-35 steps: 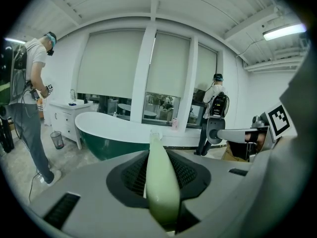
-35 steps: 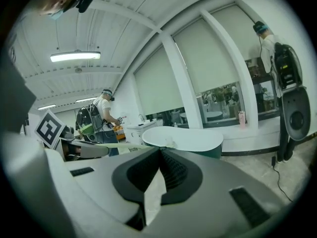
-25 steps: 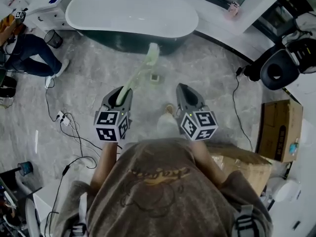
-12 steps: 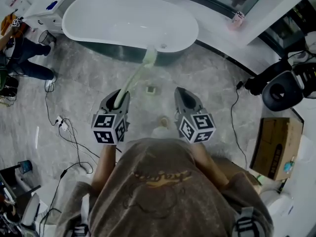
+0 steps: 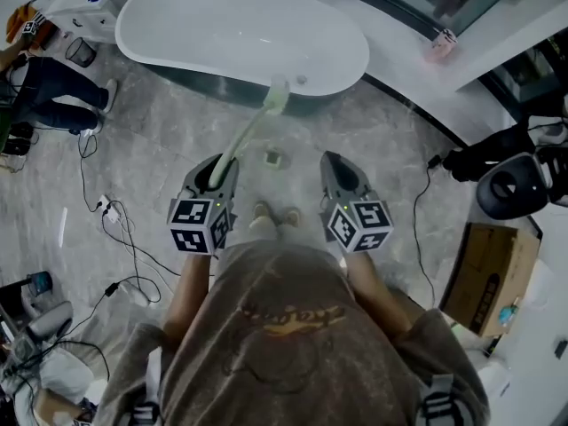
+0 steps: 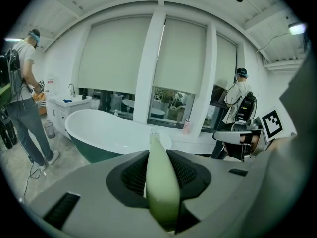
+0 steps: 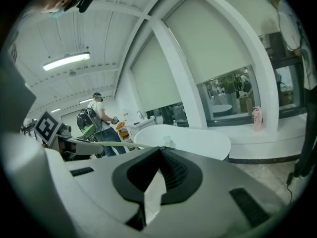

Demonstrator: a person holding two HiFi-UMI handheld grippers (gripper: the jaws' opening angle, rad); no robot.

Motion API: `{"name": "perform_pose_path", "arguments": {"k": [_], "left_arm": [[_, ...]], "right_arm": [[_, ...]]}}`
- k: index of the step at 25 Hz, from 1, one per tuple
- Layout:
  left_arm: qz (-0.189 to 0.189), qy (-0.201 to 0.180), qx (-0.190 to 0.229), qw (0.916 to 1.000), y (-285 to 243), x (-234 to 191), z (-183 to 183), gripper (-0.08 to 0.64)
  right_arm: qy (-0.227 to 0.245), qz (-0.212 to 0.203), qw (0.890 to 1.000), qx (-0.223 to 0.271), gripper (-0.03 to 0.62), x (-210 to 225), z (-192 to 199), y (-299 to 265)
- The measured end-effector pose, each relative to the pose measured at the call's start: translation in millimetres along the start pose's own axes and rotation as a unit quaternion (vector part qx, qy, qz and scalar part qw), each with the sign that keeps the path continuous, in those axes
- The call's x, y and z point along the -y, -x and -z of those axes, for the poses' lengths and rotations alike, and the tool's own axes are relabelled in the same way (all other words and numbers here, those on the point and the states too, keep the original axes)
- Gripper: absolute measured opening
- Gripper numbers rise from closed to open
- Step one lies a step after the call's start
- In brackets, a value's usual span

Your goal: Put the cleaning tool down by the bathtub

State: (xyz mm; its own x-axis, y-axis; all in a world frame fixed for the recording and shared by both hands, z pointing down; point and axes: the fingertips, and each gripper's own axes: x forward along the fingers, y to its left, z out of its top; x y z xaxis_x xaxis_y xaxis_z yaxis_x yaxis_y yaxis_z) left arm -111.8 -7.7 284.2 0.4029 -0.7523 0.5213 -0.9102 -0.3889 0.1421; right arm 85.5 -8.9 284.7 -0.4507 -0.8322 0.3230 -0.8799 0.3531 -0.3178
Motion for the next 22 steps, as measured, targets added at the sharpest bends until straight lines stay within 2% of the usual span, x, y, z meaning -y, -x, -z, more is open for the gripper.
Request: {"name": "perform_pose_path", "arguments": {"k": [11, 22], "left_arm": [[0.013, -0.014, -0.01, 0.9998, -37.8, -13.0, -5.6, 0.117], [0.03, -0.013, -0.039, 0.9987, -88.1, -20.6, 33.4, 0.117]], "right_arm": [[-0.012, 0.014, 1.0, 0.009, 0.0, 19.3, -2.6, -25.3], [-0.025, 0.021, 0.999, -0.011, 0.0, 39.8, 34.9, -58.9]]}}
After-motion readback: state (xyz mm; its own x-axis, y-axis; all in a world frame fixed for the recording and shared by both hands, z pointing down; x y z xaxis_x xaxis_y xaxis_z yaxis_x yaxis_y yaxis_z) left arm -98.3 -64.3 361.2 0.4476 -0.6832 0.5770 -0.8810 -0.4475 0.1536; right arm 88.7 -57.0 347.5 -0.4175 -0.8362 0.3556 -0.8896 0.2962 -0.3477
